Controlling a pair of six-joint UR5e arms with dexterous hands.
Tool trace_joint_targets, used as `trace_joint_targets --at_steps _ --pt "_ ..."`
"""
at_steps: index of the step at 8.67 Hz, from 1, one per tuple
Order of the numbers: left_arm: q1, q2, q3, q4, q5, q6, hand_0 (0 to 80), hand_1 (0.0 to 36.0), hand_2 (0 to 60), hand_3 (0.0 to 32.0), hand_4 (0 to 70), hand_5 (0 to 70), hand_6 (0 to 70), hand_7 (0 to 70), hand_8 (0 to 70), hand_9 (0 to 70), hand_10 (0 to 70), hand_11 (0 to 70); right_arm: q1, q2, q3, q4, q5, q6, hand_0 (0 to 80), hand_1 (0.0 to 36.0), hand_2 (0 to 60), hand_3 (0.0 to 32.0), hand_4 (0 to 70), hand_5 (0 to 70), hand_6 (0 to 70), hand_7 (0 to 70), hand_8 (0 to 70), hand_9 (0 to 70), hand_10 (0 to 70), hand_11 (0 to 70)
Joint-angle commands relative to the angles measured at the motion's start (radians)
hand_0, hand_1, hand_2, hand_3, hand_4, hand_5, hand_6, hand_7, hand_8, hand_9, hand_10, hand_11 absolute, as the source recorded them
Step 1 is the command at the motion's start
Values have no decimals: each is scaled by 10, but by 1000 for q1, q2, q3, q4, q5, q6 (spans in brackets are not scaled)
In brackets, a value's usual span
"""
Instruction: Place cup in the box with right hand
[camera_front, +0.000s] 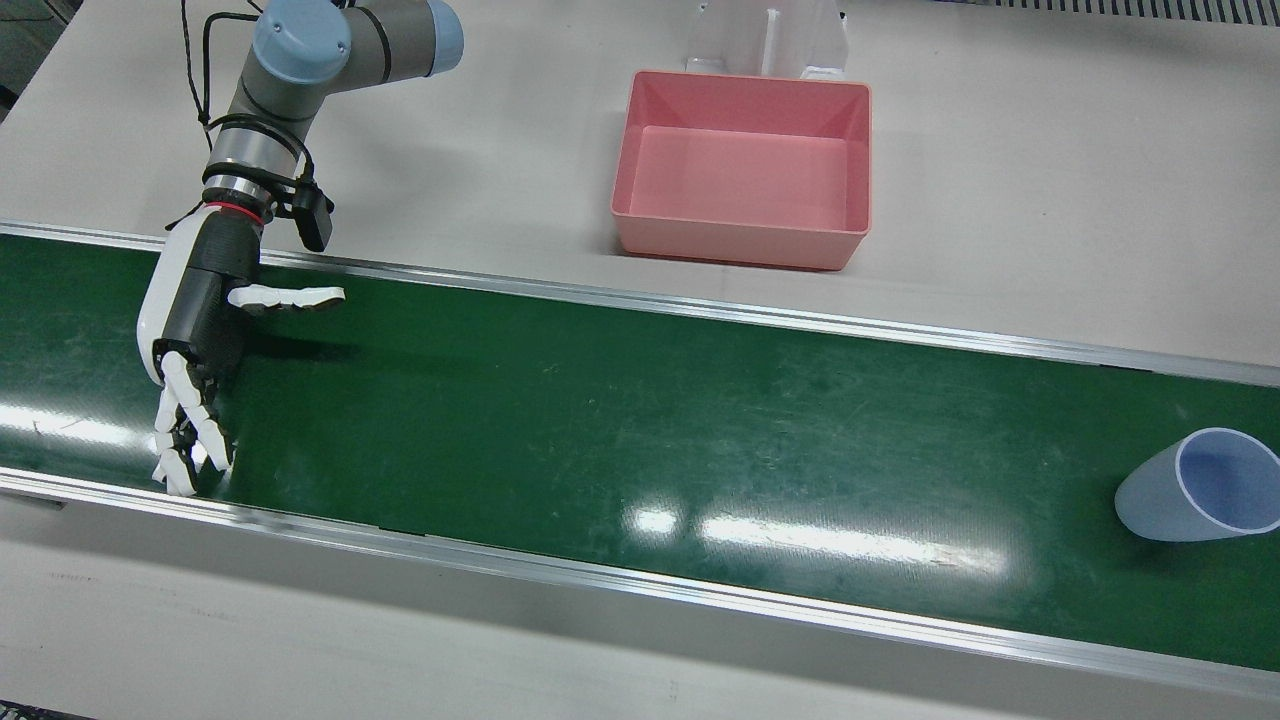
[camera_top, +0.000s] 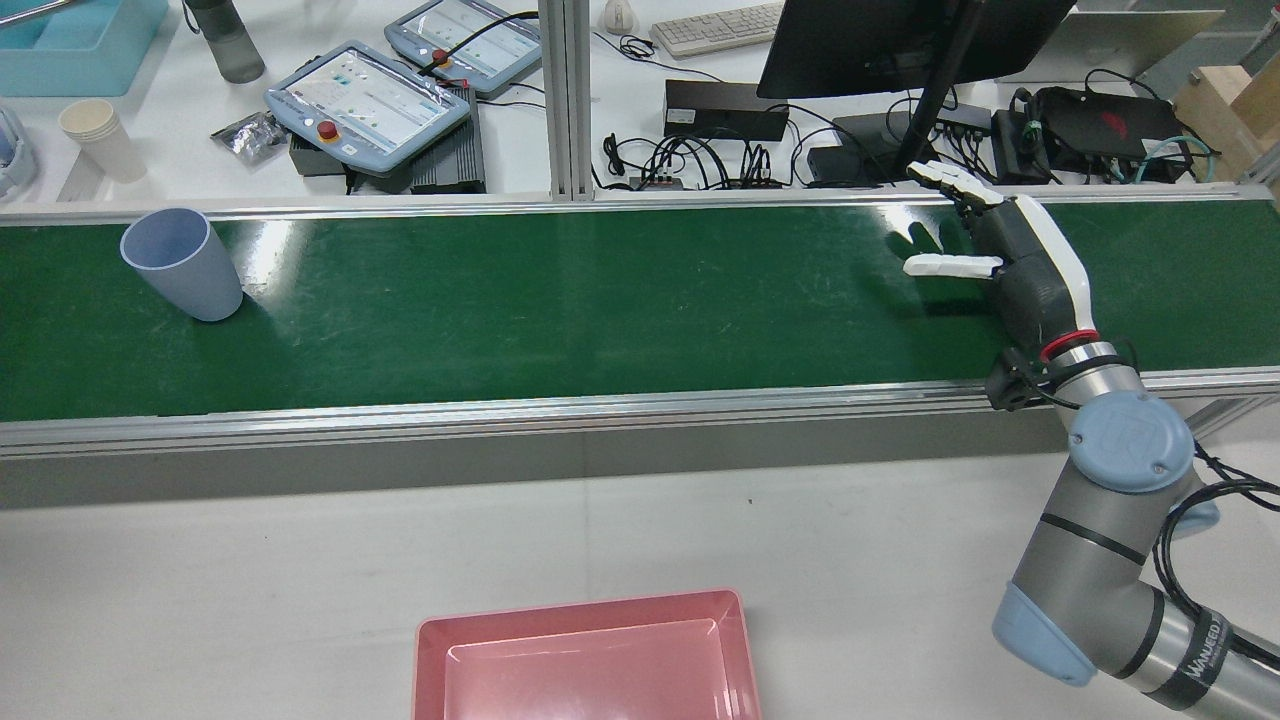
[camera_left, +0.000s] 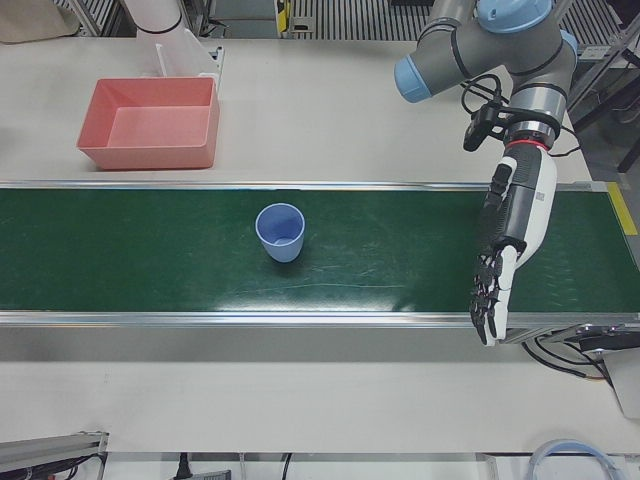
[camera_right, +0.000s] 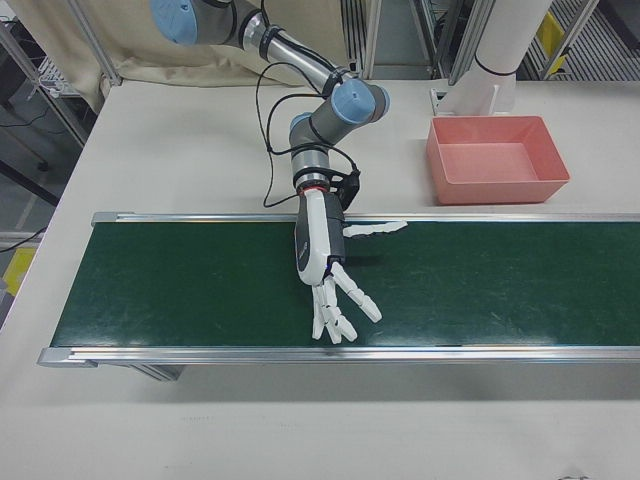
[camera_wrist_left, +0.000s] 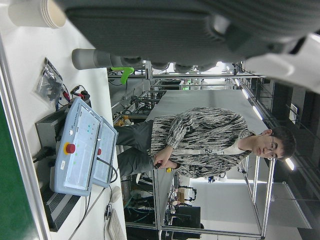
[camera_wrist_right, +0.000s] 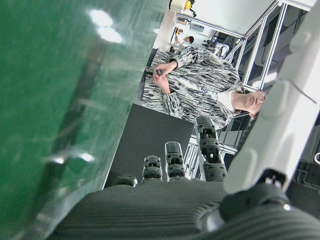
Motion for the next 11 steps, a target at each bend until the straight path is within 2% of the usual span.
trace_joint_targets --at_steps 1,3,5,11 --pt "0 0 0 2 0 0 0 0 0 0 0 0 0 0 0 0 0 0 0 8 -17 1 2 -3 475 104 0 0 99 36 48 228 57 104 8 21" --pt "0 0 0 0 0 0 0 0 0 0 0 0 0 0 0 0 0 0 0 12 -17 1 2 -3 476 106 0 0 104 36 49 236 58 106 8 21" --pt "0 0 0 0 0 0 0 0 0 0 0 0 0 0 0 0 0 0 0 9 -16 -1 5 0 475 106 0 12 79 37 45 216 56 99 3 14" --pt "0 0 0 0 0 0 0 0 0 0 0 0 0 0 0 0 0 0 0 9 -16 -1 5 0 476 106 0 4 97 36 46 222 56 101 3 13"
